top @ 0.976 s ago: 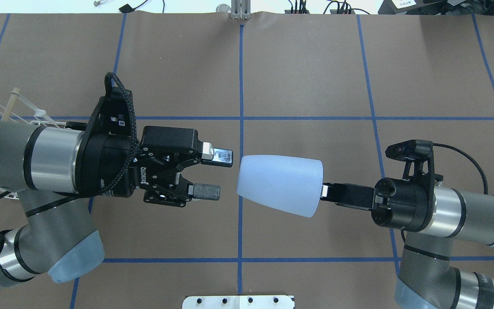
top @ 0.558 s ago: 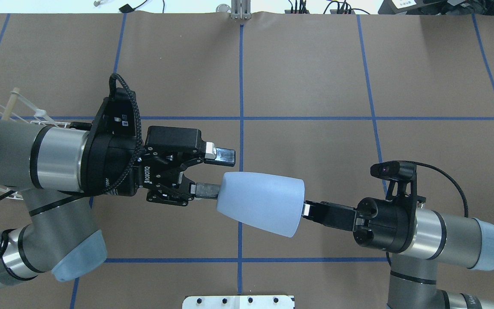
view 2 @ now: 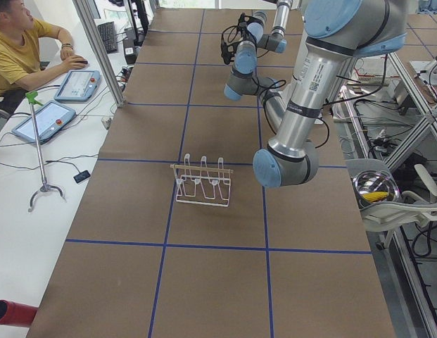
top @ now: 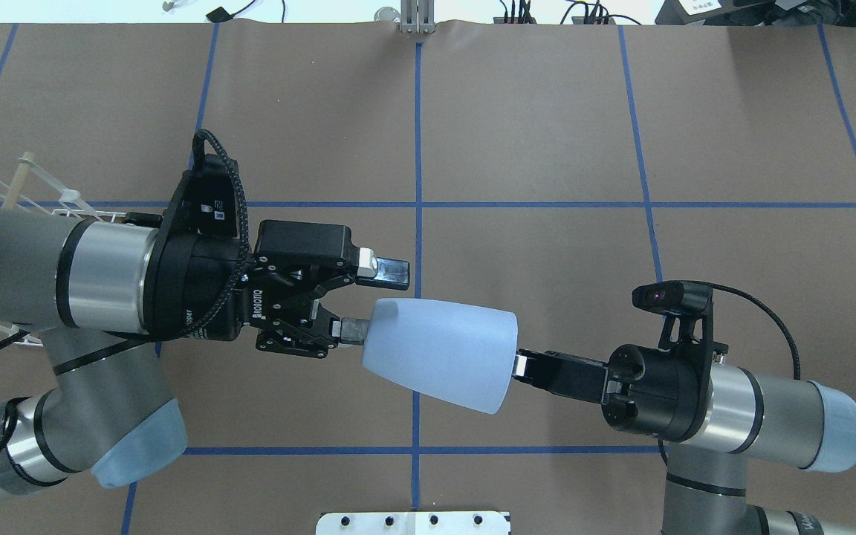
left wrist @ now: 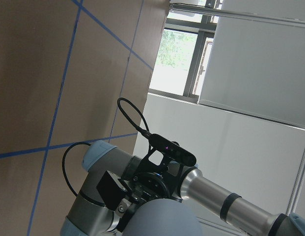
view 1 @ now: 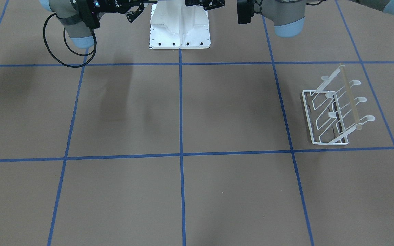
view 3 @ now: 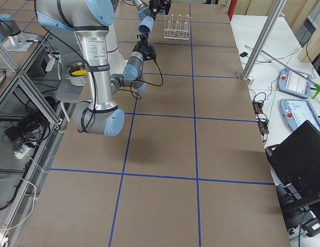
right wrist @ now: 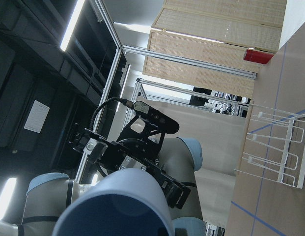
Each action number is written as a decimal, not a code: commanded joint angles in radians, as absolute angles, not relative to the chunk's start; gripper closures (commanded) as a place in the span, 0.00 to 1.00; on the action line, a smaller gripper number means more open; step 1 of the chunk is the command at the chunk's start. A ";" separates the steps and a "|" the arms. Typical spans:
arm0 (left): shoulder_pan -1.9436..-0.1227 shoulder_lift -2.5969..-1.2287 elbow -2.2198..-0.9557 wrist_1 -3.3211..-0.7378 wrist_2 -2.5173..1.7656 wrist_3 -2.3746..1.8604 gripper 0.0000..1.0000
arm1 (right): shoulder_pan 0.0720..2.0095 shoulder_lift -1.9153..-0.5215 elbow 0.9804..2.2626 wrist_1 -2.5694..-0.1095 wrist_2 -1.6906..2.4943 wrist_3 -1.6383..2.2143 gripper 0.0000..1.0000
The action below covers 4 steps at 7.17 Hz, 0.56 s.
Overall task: Hang cup on cup holder
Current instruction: 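Close the left gripper on the cup's narrow base held by the right gripper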
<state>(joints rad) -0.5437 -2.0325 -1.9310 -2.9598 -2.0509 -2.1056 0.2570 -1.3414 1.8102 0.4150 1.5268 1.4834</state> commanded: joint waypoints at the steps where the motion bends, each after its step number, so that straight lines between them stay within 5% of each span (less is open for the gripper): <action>1: -0.538 -2.031 -1.933 -2.961 -2.051 -2.106 0.07 | 0.256 -1.339 1.807 0.416 1.526 1.483 1.00; 4: -0.526 -2.026 -1.933 -2.983 -2.051 -2.106 0.08 | 0.256 -1.339 1.807 0.422 1.499 1.483 1.00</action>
<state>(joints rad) -0.5318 -2.0296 -1.9327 -2.9710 -2.0510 -2.1061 0.2562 -1.3393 1.8071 0.4205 1.5113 1.4834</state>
